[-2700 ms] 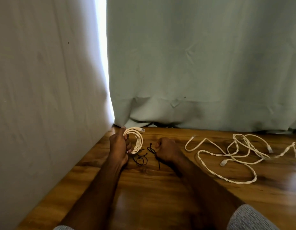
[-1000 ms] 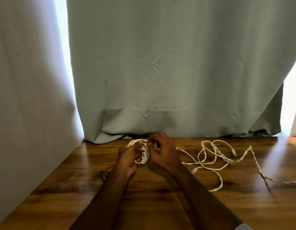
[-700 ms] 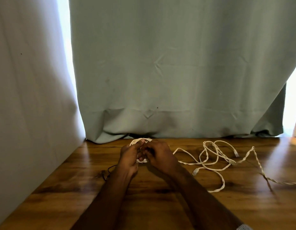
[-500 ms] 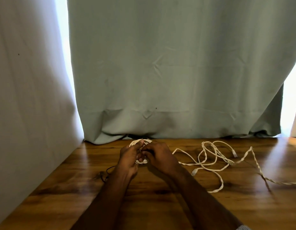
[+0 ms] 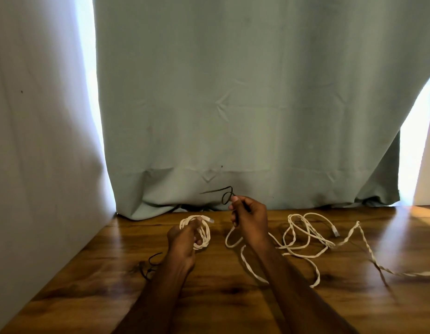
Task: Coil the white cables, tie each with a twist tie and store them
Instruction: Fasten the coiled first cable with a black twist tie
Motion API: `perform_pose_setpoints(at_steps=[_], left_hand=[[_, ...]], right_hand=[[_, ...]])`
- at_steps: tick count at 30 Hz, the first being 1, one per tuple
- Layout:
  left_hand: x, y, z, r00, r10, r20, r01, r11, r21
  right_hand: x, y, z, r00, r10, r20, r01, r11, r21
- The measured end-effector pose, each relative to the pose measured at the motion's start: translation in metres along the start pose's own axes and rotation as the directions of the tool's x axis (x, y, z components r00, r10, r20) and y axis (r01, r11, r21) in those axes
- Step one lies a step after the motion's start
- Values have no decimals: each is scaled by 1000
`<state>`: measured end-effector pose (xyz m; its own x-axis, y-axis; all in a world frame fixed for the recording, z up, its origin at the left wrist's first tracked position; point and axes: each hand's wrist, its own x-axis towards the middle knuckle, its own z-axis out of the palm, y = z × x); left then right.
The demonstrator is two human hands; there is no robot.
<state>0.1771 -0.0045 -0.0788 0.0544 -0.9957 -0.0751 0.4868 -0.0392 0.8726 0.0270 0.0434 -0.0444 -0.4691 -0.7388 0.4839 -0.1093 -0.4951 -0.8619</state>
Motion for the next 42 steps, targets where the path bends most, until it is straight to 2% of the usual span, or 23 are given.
perform_pose_setpoints(at_steps=[3,6,11,15,18,25,30,36,39,42], left_hand=[[-8,-8,10,994,23,107,-30,997,69],[-17,-9,23,986,49,159,-57,998,42],[-19,-12,27,989,60,134,-58,998,-13],[-18,-12,27,991,89,97,-86,996,-38],[-14,-9,26,993,91,80,-86,994,-73],[-9,0,24,992,118,49,-114,990,-77],[-5,3,22,988,143,59,-141,990,-29],[5,11,13,984,175,-18,-176,982,-67],[4,9,11,988,151,-21,-152,987,-61],[8,4,10,991,132,-33,-132,991,-5]], right_hand=[[-7,2,12,999,18,40,-19,1000,11],[-13,11,25,1000,19,15,-19,1000,-14],[-14,17,30,999,35,-15,-36,997,-73],[-16,17,33,997,56,47,-49,988,-147],[-18,16,32,997,66,39,-56,978,-201],[-23,14,35,986,-26,165,92,911,-402],[-21,7,33,992,-4,126,56,912,-406],[-19,11,22,997,28,70,4,903,-429],[-22,12,19,991,-9,135,77,858,-508],[-27,8,17,980,-45,193,166,715,-679]])
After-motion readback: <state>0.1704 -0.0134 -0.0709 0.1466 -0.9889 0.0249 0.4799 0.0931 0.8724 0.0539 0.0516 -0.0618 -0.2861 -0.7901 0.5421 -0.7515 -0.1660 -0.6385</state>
